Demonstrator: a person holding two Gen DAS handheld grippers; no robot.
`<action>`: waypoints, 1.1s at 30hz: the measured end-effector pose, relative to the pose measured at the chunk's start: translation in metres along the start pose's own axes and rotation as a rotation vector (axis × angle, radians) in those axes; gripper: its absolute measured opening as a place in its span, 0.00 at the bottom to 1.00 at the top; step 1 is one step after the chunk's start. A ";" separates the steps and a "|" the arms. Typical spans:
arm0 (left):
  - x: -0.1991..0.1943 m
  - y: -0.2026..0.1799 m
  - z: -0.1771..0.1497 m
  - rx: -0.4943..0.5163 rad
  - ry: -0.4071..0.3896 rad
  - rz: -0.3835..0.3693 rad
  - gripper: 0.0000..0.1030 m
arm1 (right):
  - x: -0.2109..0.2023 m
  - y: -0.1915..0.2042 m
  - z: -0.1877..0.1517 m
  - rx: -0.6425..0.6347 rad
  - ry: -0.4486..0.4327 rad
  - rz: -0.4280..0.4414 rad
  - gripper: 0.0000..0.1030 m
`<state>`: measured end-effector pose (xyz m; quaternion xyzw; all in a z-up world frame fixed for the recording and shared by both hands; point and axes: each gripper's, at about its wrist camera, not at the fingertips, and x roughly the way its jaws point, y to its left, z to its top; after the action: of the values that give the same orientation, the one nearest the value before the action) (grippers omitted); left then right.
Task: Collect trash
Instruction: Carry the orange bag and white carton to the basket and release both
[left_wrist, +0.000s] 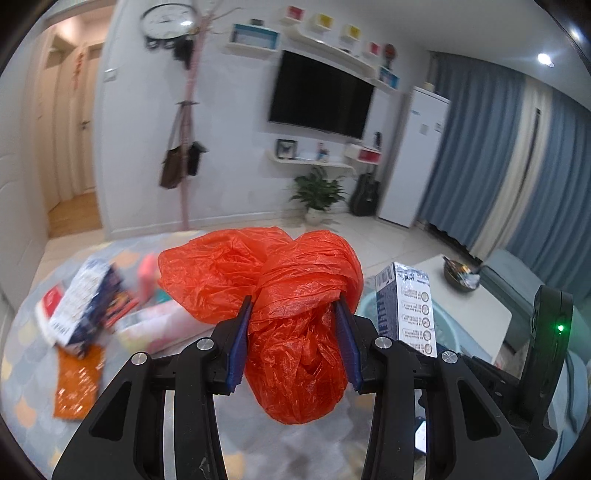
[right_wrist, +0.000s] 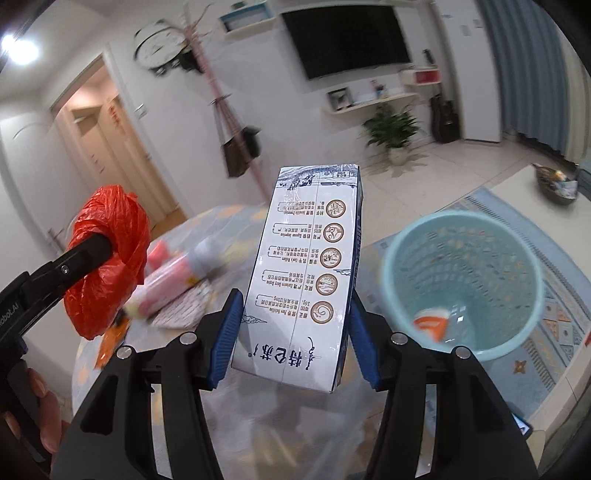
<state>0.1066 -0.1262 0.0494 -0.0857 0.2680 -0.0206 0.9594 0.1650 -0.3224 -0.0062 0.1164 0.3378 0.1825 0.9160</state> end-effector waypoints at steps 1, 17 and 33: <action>0.006 -0.008 0.003 0.015 0.004 -0.013 0.39 | -0.003 -0.010 0.004 0.014 -0.017 -0.024 0.51; 0.166 -0.124 -0.005 0.142 0.271 -0.241 0.39 | 0.035 -0.173 0.018 0.242 0.051 -0.345 0.51; 0.173 -0.113 -0.014 0.117 0.283 -0.228 0.75 | 0.058 -0.195 0.008 0.285 0.133 -0.366 0.60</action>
<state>0.2480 -0.2548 -0.0313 -0.0557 0.3874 -0.1565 0.9068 0.2612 -0.4761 -0.0988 0.1692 0.4350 -0.0290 0.8839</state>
